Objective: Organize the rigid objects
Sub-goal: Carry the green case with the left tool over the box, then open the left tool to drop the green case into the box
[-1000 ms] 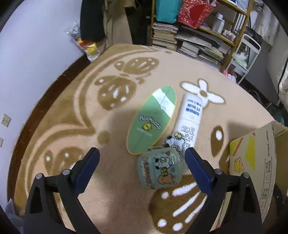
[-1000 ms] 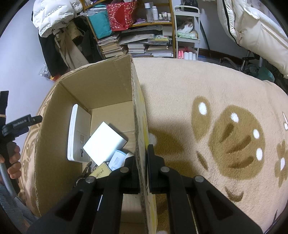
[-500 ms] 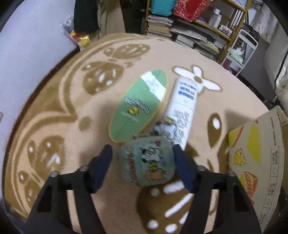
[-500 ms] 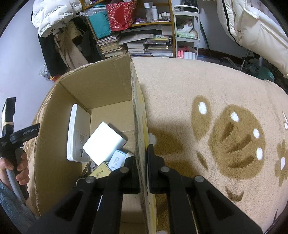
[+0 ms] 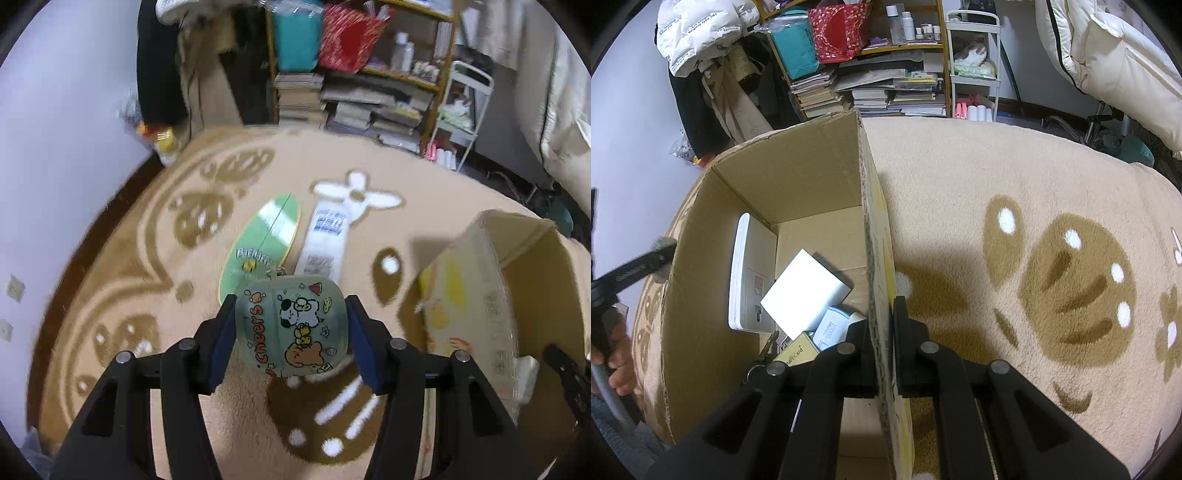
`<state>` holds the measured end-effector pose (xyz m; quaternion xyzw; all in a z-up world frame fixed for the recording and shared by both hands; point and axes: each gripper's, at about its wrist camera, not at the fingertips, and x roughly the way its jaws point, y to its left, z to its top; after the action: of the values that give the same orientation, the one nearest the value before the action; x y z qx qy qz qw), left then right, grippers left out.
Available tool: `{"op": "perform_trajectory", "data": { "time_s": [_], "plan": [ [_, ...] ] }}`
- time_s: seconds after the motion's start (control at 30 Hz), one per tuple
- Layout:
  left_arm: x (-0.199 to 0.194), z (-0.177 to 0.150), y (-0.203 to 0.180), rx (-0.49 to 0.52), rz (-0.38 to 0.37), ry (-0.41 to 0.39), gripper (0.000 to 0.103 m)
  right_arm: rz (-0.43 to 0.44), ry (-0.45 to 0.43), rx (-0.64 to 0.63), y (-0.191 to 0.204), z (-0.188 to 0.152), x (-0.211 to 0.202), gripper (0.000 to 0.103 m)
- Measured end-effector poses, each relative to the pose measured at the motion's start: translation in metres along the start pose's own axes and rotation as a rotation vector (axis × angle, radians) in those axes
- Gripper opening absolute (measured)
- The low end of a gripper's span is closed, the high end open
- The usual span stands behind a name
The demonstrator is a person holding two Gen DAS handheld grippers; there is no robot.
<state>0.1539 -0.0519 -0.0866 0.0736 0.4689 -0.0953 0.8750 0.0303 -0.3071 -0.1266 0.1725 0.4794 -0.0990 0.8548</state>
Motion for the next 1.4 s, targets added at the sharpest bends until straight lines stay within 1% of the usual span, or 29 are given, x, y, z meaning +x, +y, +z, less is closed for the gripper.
{"op": "perform_trajectory", "data": {
  "time_s": [0.1, 0.17, 0.2, 0.33, 0.43, 0.5, 0.57, 0.63, 0.67, 0.73, 0.83, 0.9, 1.17, 1.3, 1.4],
  "plan": [
    [-0.026, 0.004, -0.015, 0.059, 0.009, -0.063, 0.055, 0.0, 0.0, 0.0, 0.0, 0.0, 0.0, 0.007],
    [-0.044, 0.006, -0.022, 0.074, 0.0, -0.099, 0.055, 0.0, 0.0, -0.001, 0.0, 0.0, 0.0, 0.007],
    [-0.058, 0.009, -0.026, 0.08, -0.01, -0.134, 0.055, 0.0, 0.0, 0.001, 0.0, 0.0, 0.0, 0.007],
    [-0.097, 0.011, -0.037, 0.116, -0.023, -0.224, 0.055, 0.0, 0.0, 0.0, 0.0, 0.0, 0.0, 0.007],
    [-0.118, 0.009, -0.05, 0.156, -0.047, -0.268, 0.055, -0.001, 0.0, -0.001, 0.0, 0.0, 0.001, 0.007],
    [-0.129, 0.006, -0.059, 0.179, -0.064, -0.282, 0.056, -0.001, 0.0, -0.001, 0.0, 0.0, 0.001, 0.007],
    [-0.135, 0.004, -0.068, 0.199, -0.086, -0.284, 0.056, -0.001, 0.0, 0.0, 0.0, 0.0, 0.001, 0.007],
    [-0.139, 0.0, -0.079, 0.22, -0.133, -0.279, 0.056, -0.001, 0.0, 0.0, 0.0, 0.0, 0.001, 0.007],
    [-0.137, -0.002, -0.086, 0.228, -0.161, -0.268, 0.056, 0.0, 0.0, 0.0, 0.0, 0.0, 0.001, 0.007],
    [-0.133, -0.007, -0.097, 0.255, -0.18, -0.252, 0.056, 0.0, 0.0, 0.001, 0.0, 0.0, 0.001, 0.007],
    [-0.128, -0.017, -0.113, 0.302, -0.176, -0.236, 0.056, 0.004, 0.0, 0.007, 0.0, 0.0, 0.001, 0.007],
    [-0.124, -0.021, -0.119, 0.315, -0.183, -0.219, 0.056, 0.006, 0.001, 0.008, -0.001, -0.001, 0.001, 0.007],
    [-0.104, -0.028, -0.127, 0.319, -0.225, -0.142, 0.056, 0.005, 0.001, 0.007, -0.001, -0.001, 0.001, 0.007],
    [-0.092, -0.033, -0.134, 0.338, -0.217, -0.106, 0.056, 0.006, 0.0, 0.009, -0.001, -0.001, 0.001, 0.007],
    [-0.084, -0.034, -0.134, 0.332, -0.212, -0.083, 0.056, 0.006, 0.0, 0.01, -0.001, -0.001, 0.001, 0.007]
  ]
}}
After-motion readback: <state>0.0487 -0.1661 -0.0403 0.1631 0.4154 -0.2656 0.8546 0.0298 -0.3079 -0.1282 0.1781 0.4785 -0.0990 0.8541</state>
